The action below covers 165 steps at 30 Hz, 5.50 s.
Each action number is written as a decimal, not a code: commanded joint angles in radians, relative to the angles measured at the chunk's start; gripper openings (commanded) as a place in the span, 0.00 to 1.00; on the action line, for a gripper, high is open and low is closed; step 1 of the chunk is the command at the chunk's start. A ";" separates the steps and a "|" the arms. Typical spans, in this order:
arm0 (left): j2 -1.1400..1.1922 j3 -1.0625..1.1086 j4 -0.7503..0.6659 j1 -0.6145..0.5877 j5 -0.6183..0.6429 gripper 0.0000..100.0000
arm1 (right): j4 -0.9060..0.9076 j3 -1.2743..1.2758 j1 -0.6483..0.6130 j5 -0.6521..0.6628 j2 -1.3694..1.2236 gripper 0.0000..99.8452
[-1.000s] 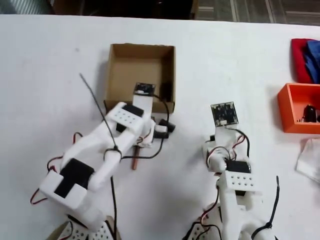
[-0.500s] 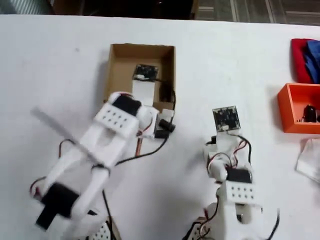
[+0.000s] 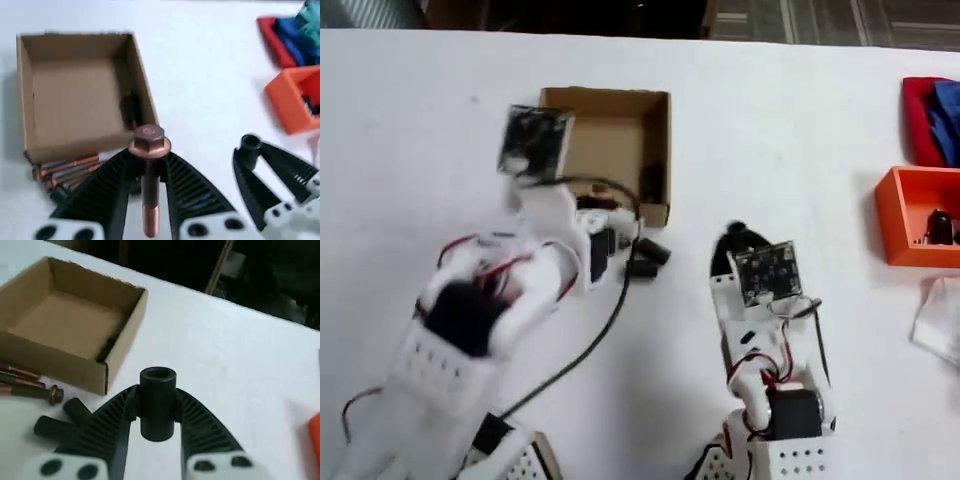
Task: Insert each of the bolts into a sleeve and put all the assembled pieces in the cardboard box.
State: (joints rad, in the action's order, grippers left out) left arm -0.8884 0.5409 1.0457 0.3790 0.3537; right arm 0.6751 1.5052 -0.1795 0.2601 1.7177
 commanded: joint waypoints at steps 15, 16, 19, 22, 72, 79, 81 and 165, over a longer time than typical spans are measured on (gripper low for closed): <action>-0.238 0.228 -0.661 0.018 0.002 0.02 | -0.328 0.087 -0.245 -0.233 -0.016 0.02; -0.238 0.232 -0.671 0.026 0.002 0.02 | -0.329 0.087 -0.245 -0.233 -0.016 0.02; -0.199 0.246 -0.658 0.077 0.000 0.02 | -0.341 0.086 -0.243 -0.233 -0.016 0.02; -0.115 0.234 -0.671 0.106 0.000 0.02 | -0.394 0.086 -0.245 -0.229 -0.016 0.02; 0.091 0.127 -0.394 0.187 0.002 0.13 | -0.406 0.084 -0.240 -0.227 -0.016 0.02; 0.084 0.125 -0.350 0.186 0.002 0.18 | -0.406 0.084 -0.237 -0.227 -0.016 0.02; 0.083 0.124 -0.344 0.186 0.002 0.18 | -0.406 0.084 -0.237 -0.227 -0.016 0.02; -0.701 1.122 -0.160 -1.037 -0.764 0.03 | 0.835 -3.030 -0.222 -0.528 -2.873 0.02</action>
State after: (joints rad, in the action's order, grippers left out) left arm -1.5804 1.6625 0.9076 -0.6460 -0.4058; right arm 1.4945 -1.4638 -0.3989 -0.2601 -1.1745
